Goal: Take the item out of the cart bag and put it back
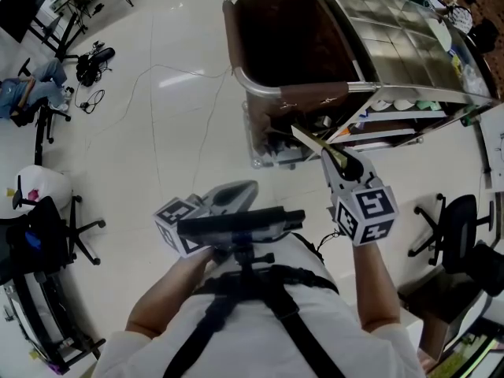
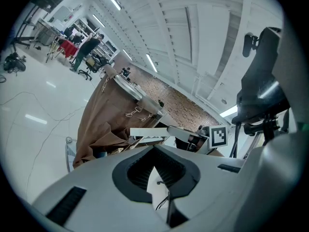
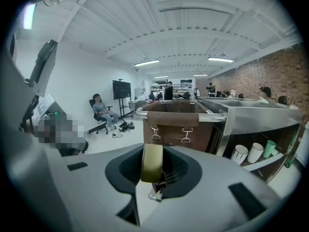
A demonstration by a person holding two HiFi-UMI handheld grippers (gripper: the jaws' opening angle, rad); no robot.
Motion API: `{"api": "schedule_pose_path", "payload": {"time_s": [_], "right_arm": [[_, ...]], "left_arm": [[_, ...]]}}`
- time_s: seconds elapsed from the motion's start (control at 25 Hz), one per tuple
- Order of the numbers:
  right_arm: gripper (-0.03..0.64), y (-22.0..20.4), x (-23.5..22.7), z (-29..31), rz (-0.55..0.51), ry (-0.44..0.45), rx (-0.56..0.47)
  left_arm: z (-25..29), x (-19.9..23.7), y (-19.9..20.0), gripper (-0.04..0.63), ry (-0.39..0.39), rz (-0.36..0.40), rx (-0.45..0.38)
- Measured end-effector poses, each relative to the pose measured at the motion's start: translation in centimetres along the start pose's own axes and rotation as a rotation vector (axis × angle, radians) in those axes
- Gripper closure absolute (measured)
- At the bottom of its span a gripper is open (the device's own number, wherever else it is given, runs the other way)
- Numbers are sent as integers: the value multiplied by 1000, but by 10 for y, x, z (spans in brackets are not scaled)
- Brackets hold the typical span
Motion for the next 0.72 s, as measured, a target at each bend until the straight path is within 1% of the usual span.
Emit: {"api": "schedule_pose_path", "payload": {"time_s": [0.32,0.6,0.72], "right_arm": [[545,-4,-2,21,-13,5,30],[545,-10,-5,43,-31,11,72],[545,-15,-9,55,-40,10,97]], "left_arm": [[0,-1,0,592,2,2,8],[-1,1,5,591,20,4,-27],[-3,1,4,592,19,2,-11]]}}
Point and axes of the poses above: the fingertips, and each gripper's own axes: z forward along the fingers, x to its left, y out of its top, the point moved 7 cm from there along -z, backward along the fingers, and after that the axes turned 2 degrees about z, right-handed, at the moved point
